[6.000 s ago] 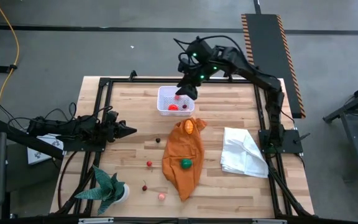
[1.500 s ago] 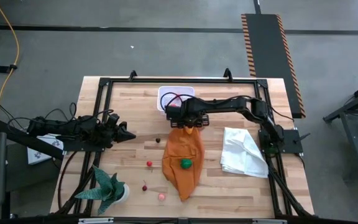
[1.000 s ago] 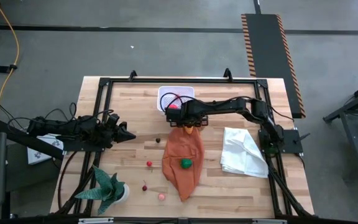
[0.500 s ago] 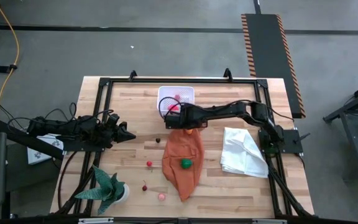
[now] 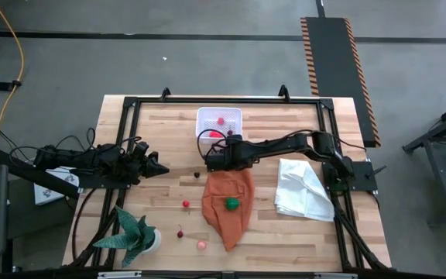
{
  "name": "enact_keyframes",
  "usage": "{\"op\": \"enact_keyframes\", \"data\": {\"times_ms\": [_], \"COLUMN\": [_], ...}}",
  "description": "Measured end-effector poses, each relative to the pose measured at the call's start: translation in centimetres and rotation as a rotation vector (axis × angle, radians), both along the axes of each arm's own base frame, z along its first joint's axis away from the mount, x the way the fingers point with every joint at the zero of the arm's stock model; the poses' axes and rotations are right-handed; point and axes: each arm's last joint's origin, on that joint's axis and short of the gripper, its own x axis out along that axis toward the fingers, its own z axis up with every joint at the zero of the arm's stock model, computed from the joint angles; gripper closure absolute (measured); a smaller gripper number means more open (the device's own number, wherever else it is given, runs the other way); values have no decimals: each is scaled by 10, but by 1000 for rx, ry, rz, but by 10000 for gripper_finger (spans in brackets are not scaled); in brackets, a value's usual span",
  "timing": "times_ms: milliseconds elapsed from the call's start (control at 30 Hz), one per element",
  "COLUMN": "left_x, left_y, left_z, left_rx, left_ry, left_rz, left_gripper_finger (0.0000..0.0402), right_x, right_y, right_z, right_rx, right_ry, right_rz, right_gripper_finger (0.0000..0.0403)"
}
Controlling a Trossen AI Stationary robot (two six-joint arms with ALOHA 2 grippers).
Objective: Pick and placing Produce into tupperware
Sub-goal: Put the orange croissant into the white basket
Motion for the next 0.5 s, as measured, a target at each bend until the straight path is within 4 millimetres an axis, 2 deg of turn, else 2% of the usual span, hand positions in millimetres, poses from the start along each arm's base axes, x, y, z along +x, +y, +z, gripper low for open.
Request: {"op": "enact_keyframes", "data": {"times_ms": [500], "left_x": [0], "left_y": [0], "left_z": [0], "left_rx": [0], "left_ry": [-3], "left_rz": [-8], "left_gripper_finger": [401], "right_x": [6], "right_y": [0], "right_z": [-21], "right_rx": [24], "right_ry": [23], "right_rz": [-15], "right_gripper_finger": [178]}}
